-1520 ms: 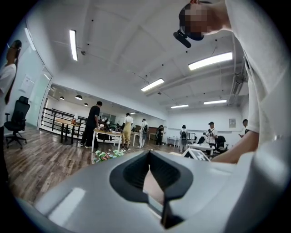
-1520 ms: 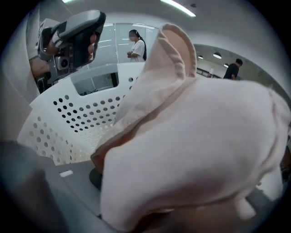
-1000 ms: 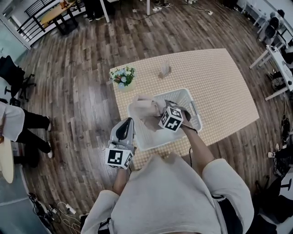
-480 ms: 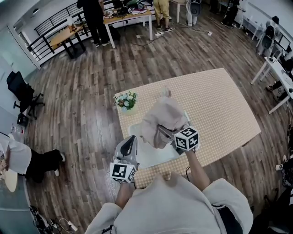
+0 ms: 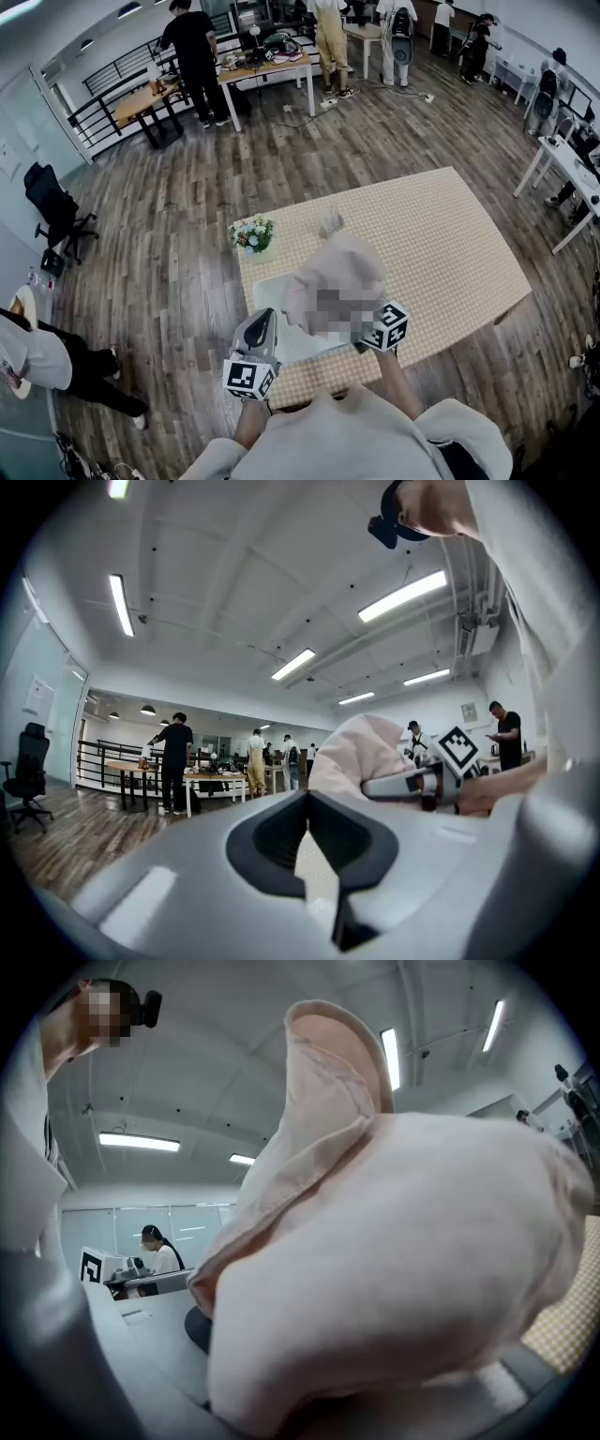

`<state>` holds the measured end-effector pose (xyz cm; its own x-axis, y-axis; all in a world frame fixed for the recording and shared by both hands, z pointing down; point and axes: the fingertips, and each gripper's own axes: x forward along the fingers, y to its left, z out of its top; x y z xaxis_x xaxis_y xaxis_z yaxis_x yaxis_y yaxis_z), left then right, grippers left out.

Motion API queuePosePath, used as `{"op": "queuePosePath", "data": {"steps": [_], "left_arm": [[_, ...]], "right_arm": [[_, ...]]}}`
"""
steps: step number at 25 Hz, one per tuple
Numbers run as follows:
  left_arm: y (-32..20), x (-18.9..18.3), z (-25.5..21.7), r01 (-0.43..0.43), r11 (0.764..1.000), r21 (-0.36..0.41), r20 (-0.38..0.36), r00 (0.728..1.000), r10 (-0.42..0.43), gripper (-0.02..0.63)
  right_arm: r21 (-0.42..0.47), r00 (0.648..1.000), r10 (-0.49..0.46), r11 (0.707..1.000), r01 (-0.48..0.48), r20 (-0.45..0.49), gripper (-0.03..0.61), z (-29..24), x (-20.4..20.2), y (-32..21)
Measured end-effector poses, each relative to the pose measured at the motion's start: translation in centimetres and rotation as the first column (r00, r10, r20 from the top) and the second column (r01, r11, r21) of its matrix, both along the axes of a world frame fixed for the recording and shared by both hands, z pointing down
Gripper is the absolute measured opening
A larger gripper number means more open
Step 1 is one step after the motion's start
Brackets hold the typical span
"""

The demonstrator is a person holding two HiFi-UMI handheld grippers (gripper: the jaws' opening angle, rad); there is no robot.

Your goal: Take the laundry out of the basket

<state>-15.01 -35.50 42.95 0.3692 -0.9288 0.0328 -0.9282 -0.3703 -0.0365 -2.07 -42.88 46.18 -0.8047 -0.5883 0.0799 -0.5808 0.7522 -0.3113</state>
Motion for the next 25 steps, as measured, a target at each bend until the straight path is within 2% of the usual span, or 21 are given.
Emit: {"op": "queuePosePath", "data": {"steps": [5,11,19,25], "left_arm": [[1.3,1.0,-0.9,-0.017,1.000,0.026,0.005,1.000,0.017,0.008],[5.2,1.0,-1.4,-0.016,0.998,0.062,-0.003,1.000,0.016,0.008],[15.2,-1.0,-0.5,0.017,0.998,0.059,-0.049,0.999,-0.014,0.008],[22.6,-1.2,0.7,0.025,0.999,0.027,-0.077,0.997,-0.023,0.008]], "right_arm": [[0.036,1.000,0.013,0.999,-0.013,0.002,0.230,-0.8,0.6,2.5],[0.074,0.999,0.022,0.997,-0.024,0.027,0.230,-2.2,0.8,6.8],[0.090,1.000,0.017,0.996,-0.019,0.022,0.230,-2.8,-0.1,16.8],[0.049,1.000,0.020,0.999,-0.020,-0.011,0.230,-1.3,0.4,24.8]]}}
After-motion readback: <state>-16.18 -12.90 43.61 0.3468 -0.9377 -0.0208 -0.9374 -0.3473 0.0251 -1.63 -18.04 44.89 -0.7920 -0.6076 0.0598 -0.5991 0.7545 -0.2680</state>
